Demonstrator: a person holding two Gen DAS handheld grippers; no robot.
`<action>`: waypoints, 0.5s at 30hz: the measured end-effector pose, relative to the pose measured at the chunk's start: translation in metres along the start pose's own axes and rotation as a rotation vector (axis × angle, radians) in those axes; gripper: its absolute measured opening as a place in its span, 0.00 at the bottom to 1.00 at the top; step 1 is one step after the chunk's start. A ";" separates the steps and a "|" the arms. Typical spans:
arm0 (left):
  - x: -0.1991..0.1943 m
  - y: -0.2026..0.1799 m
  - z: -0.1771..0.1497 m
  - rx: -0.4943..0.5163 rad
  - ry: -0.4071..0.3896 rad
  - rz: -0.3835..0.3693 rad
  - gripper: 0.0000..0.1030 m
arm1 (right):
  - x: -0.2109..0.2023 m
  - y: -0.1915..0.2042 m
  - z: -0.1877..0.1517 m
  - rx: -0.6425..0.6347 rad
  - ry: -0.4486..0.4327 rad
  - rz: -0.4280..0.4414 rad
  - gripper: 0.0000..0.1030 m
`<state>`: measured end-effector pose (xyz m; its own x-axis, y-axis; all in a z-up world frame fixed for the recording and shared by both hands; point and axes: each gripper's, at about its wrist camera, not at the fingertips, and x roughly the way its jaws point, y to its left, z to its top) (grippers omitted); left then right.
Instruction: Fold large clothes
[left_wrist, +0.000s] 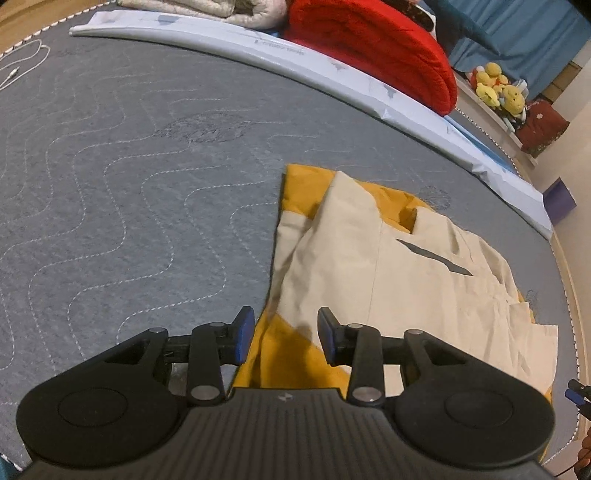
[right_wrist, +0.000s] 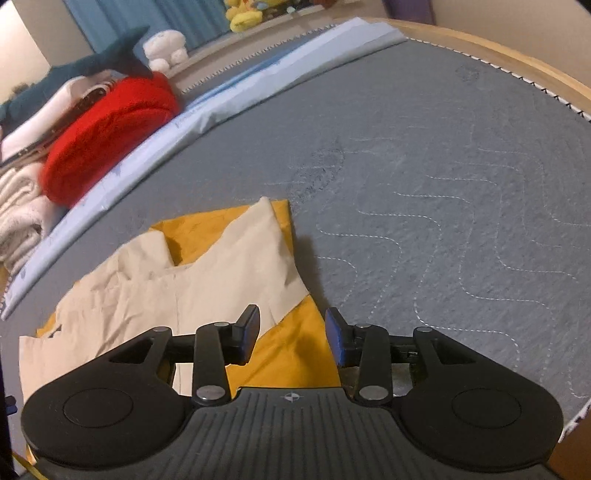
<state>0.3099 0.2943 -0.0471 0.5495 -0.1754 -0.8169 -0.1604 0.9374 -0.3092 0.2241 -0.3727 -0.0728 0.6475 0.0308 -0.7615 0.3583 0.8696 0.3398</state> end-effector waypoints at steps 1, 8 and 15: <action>0.002 -0.002 0.001 0.001 -0.001 0.002 0.41 | 0.002 -0.001 -0.001 -0.006 0.003 -0.001 0.40; 0.022 -0.006 0.010 -0.004 0.014 0.018 0.42 | 0.027 0.000 -0.008 -0.049 0.079 -0.021 0.40; 0.042 -0.015 0.018 0.020 0.023 0.025 0.47 | 0.048 0.011 -0.006 -0.107 0.115 -0.043 0.46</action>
<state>0.3502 0.2786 -0.0679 0.5263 -0.1583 -0.8354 -0.1574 0.9474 -0.2787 0.2549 -0.3589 -0.1096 0.5498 0.0432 -0.8342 0.3065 0.9186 0.2495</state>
